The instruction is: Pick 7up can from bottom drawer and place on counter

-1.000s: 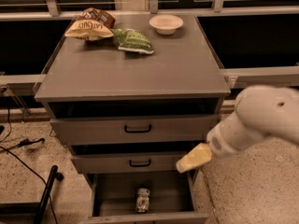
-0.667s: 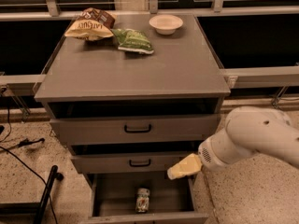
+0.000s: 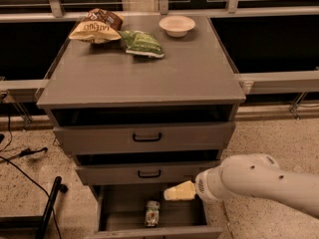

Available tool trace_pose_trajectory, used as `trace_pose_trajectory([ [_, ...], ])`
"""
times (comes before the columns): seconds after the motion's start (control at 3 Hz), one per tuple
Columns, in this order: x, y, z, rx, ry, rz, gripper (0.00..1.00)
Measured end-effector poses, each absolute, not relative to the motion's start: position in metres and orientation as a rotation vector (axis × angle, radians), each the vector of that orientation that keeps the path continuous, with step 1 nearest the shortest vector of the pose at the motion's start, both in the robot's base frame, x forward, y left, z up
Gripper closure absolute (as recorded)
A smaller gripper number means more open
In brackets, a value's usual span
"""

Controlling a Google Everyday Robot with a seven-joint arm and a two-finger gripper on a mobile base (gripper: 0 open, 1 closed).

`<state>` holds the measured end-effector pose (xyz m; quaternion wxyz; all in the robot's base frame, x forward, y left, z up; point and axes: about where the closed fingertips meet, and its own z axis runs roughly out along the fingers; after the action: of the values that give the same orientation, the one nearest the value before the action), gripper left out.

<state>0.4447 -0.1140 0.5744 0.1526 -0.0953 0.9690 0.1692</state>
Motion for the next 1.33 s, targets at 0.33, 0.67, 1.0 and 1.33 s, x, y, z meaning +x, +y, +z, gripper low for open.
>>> trace_pose_trajectory([
  [0.33,0.454,-0.106,0.538,-0.211,2.761,0.460,0.00],
  [0.67,0.466,-0.094,0.539,-0.171,2.727,0.479,0.00],
  [1.0,0.467,-0.094,0.538,-0.167,2.727,0.478,0.00],
  [1.33,0.476,-0.097,0.523,-0.117,2.726,0.467,0.00],
])
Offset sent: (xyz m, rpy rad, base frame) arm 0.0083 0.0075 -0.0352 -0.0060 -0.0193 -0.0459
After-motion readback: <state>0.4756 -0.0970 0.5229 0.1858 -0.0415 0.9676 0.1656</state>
